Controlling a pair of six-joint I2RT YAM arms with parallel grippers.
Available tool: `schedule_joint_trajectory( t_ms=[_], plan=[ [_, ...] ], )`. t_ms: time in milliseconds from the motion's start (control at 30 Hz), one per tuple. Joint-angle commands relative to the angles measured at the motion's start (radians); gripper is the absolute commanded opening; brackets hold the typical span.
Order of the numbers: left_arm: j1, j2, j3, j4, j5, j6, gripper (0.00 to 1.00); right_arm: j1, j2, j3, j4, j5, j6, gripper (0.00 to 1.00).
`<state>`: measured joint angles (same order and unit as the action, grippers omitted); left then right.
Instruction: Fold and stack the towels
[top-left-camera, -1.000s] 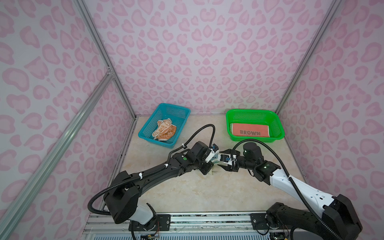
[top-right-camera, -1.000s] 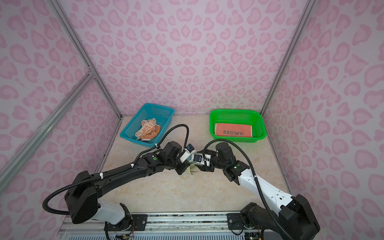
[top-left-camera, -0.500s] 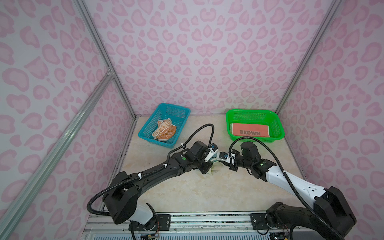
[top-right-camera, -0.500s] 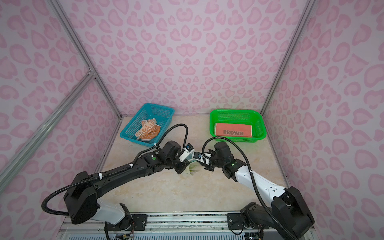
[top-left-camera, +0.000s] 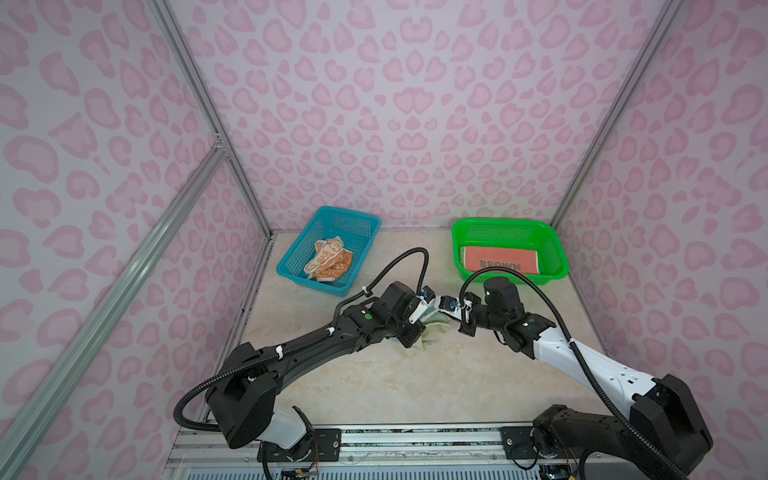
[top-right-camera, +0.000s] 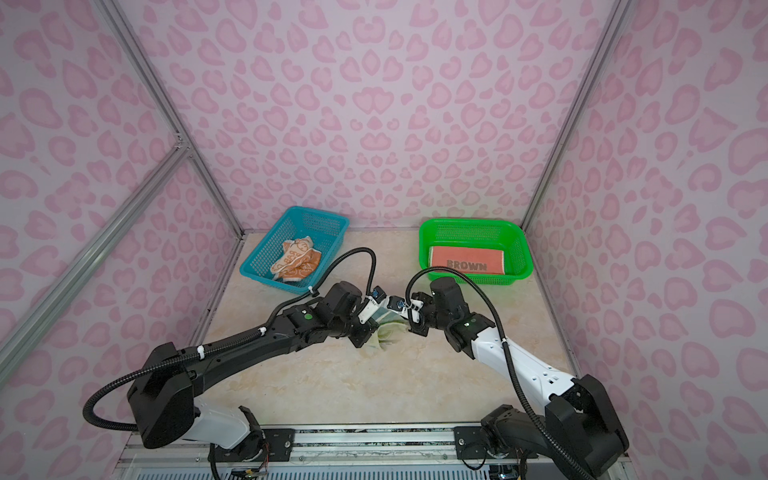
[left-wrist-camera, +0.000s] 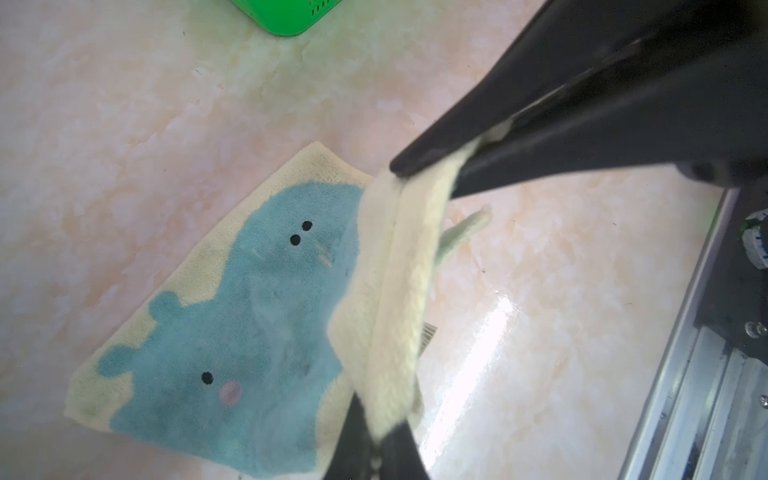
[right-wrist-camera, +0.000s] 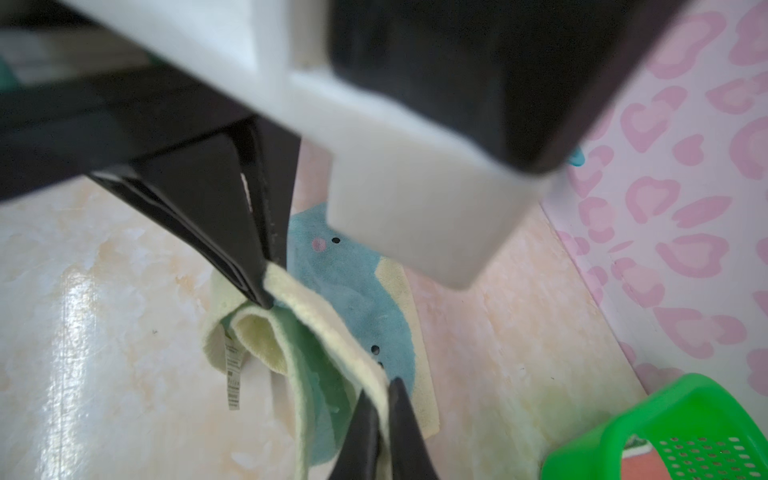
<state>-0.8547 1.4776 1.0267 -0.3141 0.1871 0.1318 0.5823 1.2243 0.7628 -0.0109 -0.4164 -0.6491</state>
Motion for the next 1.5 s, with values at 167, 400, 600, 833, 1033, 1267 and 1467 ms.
schedule_joint_trajectory(
  t_ms=[167,400,600,833,1033,1267,1467],
  plan=[
    [0.004,0.034,0.028,0.084,-0.195,-0.070,0.39,0.048,-0.050,0.152,-0.162,0.159,0.192,0.00],
    [0.006,0.078,0.060,0.143,-0.270,-0.103,0.53,0.103,-0.071,0.292,-0.339,0.341,0.253,0.00],
    [0.006,0.028,-0.008,0.239,-0.209,-0.114,0.66,0.123,-0.056,0.301,-0.356,0.454,0.272,0.00],
    [-0.016,-0.114,-0.163,0.451,-0.256,-0.233,0.98,0.155,0.042,0.413,-0.415,0.593,0.357,0.00],
    [-0.125,-0.115,-0.183,0.526,-0.501,-0.287,0.98,0.200,0.138,0.537,-0.467,0.704,0.441,0.00],
    [-0.212,0.012,-0.185,0.658,-0.741,-0.367,0.98,0.240,0.208,0.618,-0.498,0.764,0.498,0.00],
    [-0.264,0.119,-0.155,0.746,-0.883,-0.421,0.98,0.246,0.228,0.638,-0.515,0.776,0.537,0.00]
  ],
)
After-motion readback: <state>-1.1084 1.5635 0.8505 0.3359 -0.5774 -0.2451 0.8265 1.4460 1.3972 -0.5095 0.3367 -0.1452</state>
